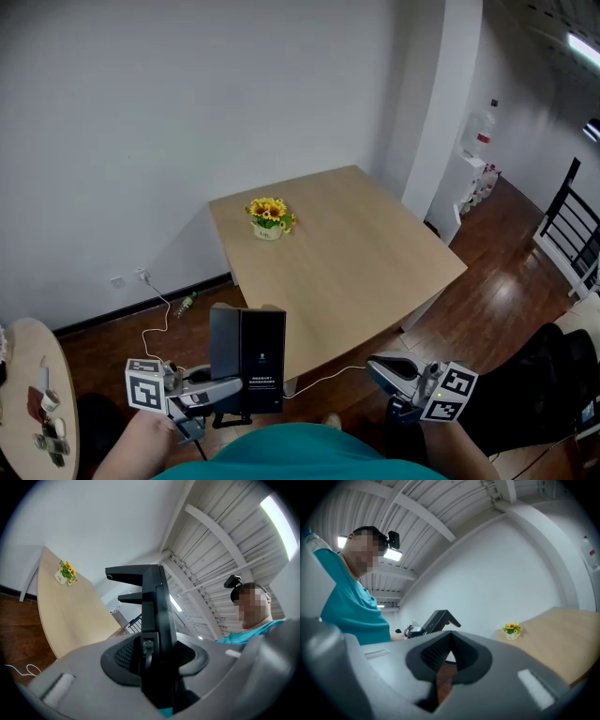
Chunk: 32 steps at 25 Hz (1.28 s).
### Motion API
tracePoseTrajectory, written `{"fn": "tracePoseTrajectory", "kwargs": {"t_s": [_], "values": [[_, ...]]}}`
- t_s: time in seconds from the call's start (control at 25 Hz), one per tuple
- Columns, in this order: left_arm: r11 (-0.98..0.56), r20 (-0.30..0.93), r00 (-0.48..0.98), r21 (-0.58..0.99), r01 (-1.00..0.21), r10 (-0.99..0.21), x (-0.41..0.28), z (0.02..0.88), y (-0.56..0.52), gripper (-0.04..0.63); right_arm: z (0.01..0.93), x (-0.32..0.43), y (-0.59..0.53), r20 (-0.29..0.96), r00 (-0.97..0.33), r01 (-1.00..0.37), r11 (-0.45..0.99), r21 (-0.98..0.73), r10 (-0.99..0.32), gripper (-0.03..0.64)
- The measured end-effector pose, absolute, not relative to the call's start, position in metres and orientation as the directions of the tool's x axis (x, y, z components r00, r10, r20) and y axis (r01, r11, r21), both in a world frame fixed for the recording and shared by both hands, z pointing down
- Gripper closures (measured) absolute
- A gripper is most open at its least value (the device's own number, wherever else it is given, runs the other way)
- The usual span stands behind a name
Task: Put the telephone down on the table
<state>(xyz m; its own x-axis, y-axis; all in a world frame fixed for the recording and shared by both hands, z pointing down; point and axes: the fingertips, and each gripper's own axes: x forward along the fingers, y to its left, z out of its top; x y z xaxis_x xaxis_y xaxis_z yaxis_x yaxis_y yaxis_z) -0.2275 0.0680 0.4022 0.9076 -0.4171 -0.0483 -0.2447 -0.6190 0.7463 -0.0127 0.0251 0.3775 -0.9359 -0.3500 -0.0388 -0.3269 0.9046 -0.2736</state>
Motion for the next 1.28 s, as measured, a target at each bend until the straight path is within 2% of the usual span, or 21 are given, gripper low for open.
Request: {"fn": "tracePoseTrajectory", "kwargs": {"t_s": [0.32, 0.56, 0.72, 0.92, 1.08, 1.28], "values": [[-0.593, -0.04, 0.865, 0.744, -0.307, -0.5, -0.195, 0.397, -0.034, 0.419, 0.384, 0.014, -0.092, -0.047, -0.965, -0.24, 0.937, -0.252, -0.26, 0.615], [-0.578, -0.033, 0.856, 0.751, -0.319, -0.516, -0.182, 0.401, -0.107, 0.419, 0.39, 0.011, -0.171, -0.026, -0.979, -0.188, 0.948, -0.259, -0.201, 0.615], [-0.578, -0.015, 0.885, 0.762, -0.291, -0.465, -0.192, 0.412, -0.156, 0.419, 0.394, -0.011, -0.205, -0.019, -0.975, -0.205, 0.935, -0.29, -0.219, 0.615], [-0.571, -0.002, 0.936, 0.793, -0.213, -0.352, -0.213, 0.432, -0.216, 0.419, 0.395, -0.036, -0.239, -0.03, -0.944, -0.301, 0.893, -0.335, -0.329, 0.615], [-0.567, 0.039, 0.965, 0.802, -0.186, -0.261, -0.208, 0.451, -0.266, 0.419, 0.406, -0.029, -0.261, 0.012, -0.906, -0.4, 0.848, -0.348, -0.423, 0.615], [-0.528, 0.05, 0.971, 0.832, -0.171, -0.236, -0.182, 0.486, -0.338, 0.419, 0.426, -0.006, -0.29, 0.046, -0.903, -0.41, 0.825, -0.388, -0.427, 0.615]]}}
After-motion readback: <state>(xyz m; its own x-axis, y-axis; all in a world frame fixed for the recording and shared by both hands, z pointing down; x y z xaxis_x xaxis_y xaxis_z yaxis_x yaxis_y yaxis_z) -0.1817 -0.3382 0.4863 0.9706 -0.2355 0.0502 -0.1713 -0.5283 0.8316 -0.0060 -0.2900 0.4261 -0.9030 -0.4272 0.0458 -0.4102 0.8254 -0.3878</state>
